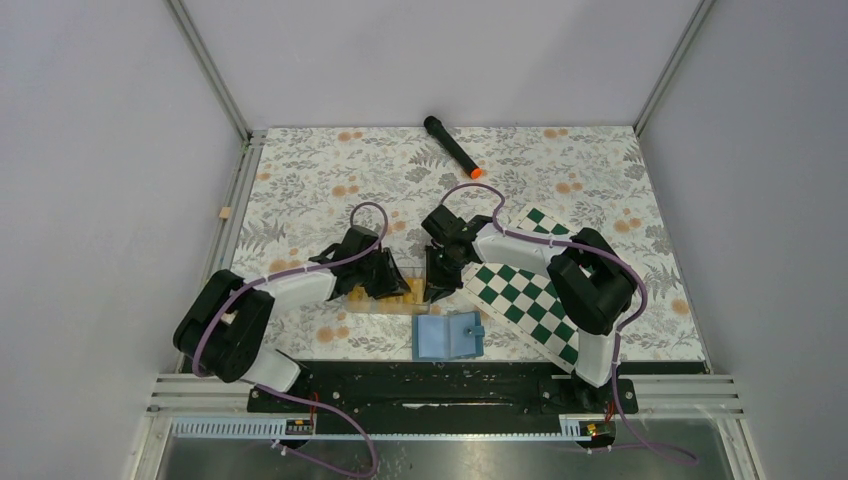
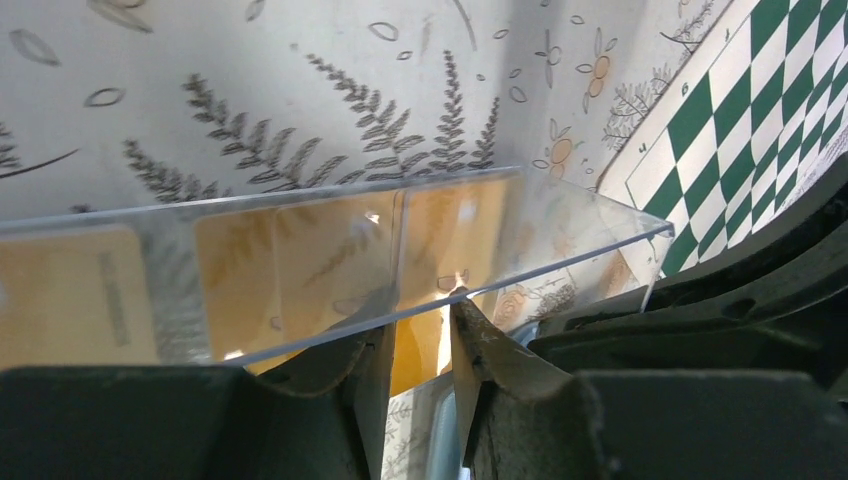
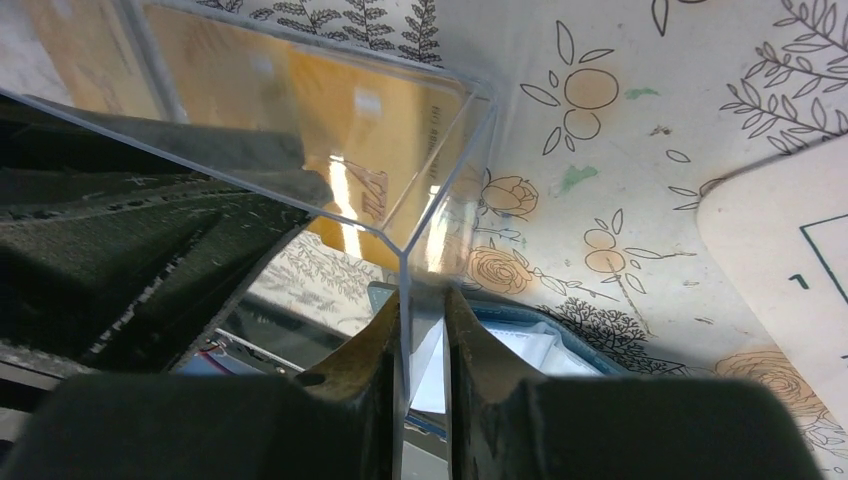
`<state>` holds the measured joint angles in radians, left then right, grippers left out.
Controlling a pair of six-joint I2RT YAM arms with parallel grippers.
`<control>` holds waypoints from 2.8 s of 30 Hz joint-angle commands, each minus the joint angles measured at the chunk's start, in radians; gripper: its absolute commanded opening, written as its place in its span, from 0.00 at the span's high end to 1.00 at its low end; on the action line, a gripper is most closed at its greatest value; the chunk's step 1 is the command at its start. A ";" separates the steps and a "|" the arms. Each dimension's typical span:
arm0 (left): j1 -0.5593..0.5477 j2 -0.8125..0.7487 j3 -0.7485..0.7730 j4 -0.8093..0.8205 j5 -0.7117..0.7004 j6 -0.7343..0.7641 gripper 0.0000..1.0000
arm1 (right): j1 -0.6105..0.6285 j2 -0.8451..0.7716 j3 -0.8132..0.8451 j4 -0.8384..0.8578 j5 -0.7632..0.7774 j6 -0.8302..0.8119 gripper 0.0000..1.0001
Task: Put the credit cards into the card holder
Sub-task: Pick up the credit card from the storage box.
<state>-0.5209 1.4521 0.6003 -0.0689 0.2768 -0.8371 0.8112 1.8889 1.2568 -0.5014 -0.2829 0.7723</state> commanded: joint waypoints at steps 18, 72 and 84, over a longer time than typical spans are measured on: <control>-0.045 -0.079 0.052 -0.026 0.037 -0.007 0.92 | 0.000 -0.076 0.003 0.034 -0.028 -0.005 0.79; -0.193 0.026 0.337 -0.405 -0.229 0.128 0.96 | 0.003 -0.100 0.015 0.008 -0.094 -0.023 0.89; -0.208 0.068 0.365 -0.440 -0.237 0.161 0.93 | 0.003 -0.100 0.013 0.009 -0.097 -0.023 0.89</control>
<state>-0.7143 1.5215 0.9203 -0.5373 0.0509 -0.6918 0.8028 1.8290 1.2640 -0.5282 -0.3321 0.7410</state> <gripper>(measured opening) 0.062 0.111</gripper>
